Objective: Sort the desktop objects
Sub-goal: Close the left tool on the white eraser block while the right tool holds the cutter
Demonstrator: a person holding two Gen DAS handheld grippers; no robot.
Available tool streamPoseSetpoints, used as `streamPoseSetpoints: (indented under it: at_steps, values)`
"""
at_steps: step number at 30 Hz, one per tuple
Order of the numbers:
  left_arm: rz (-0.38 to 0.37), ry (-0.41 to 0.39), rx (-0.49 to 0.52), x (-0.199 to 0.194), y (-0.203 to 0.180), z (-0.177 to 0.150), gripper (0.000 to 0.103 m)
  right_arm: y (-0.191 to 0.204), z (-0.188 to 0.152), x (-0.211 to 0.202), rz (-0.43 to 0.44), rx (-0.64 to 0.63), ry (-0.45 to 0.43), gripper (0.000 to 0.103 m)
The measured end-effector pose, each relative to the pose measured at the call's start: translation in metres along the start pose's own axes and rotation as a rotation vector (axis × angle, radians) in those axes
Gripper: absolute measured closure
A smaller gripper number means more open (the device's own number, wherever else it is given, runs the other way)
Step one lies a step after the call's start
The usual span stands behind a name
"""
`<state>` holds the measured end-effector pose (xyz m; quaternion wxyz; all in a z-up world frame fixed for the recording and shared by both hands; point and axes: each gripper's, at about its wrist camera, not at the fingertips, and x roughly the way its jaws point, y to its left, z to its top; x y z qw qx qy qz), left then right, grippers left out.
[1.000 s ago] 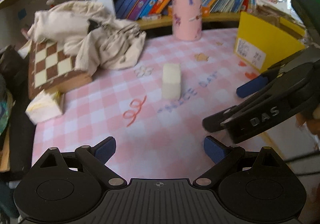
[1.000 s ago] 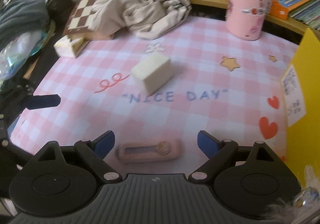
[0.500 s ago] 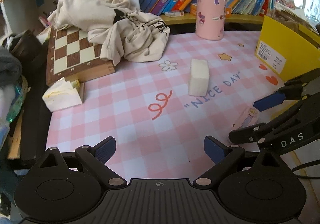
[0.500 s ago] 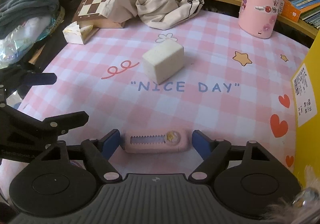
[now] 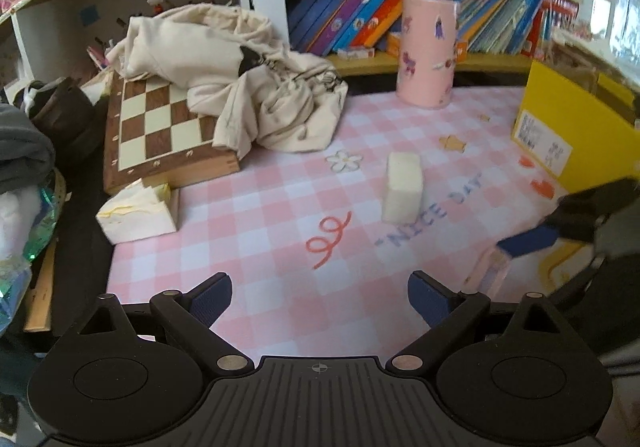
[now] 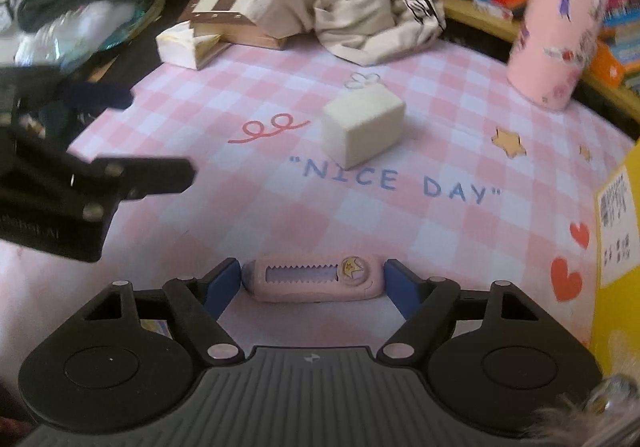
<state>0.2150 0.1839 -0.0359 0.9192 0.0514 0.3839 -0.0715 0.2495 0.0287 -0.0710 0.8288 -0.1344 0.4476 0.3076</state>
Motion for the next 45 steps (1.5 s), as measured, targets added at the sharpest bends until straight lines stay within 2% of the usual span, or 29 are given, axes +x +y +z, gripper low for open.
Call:
streamPoseSetpoints:
  at_steps: [8, 14, 22, 29, 33, 39, 42, 44, 45]
  values:
    - [-0.052, -0.048, 0.039, 0.002, -0.026, 0.014, 0.007, -0.009, -0.008, -0.015, -0.076, 0.024, -0.001, 0.027]
    - [-0.071, -0.041, 0.079, 0.011, -0.045, 0.021, 0.007, -0.02, -0.022, -0.035, -0.108, 0.071, -0.008, 0.027]
    - [-0.048, -0.033, 0.054, 0.045, -0.063, 0.039, 0.008, -0.032, -0.033, -0.057, -0.099, 0.102, -0.043, 0.027]
    - [-0.02, 0.0, 0.046, 0.078, -0.072, 0.052, 0.011, -0.046, -0.034, -0.06, -0.077, 0.109, -0.04, 0.027]
    - [-0.015, 0.028, 0.034, 0.091, -0.074, 0.053, 0.016, -0.05, -0.037, -0.061, -0.062, 0.107, -0.031, 0.027]
    - [-0.013, 0.076, -0.01, 0.108, -0.069, 0.052, 0.032, -0.056, -0.04, -0.063, -0.056, 0.111, -0.025, 0.027]
    - [-0.019, 0.076, -0.025, 0.111, -0.066, 0.053, 0.036, -0.058, -0.042, -0.064, -0.056, 0.115, -0.022, 0.027]
    - [-0.022, 0.071, -0.021, 0.111, -0.066, 0.053, 0.045, -0.059, -0.042, -0.064, -0.057, 0.117, -0.021, 0.027]
    - [-0.023, 0.068, -0.019, 0.11, -0.066, 0.054, 0.053, -0.06, -0.043, -0.065, -0.057, 0.118, -0.02, 0.027]
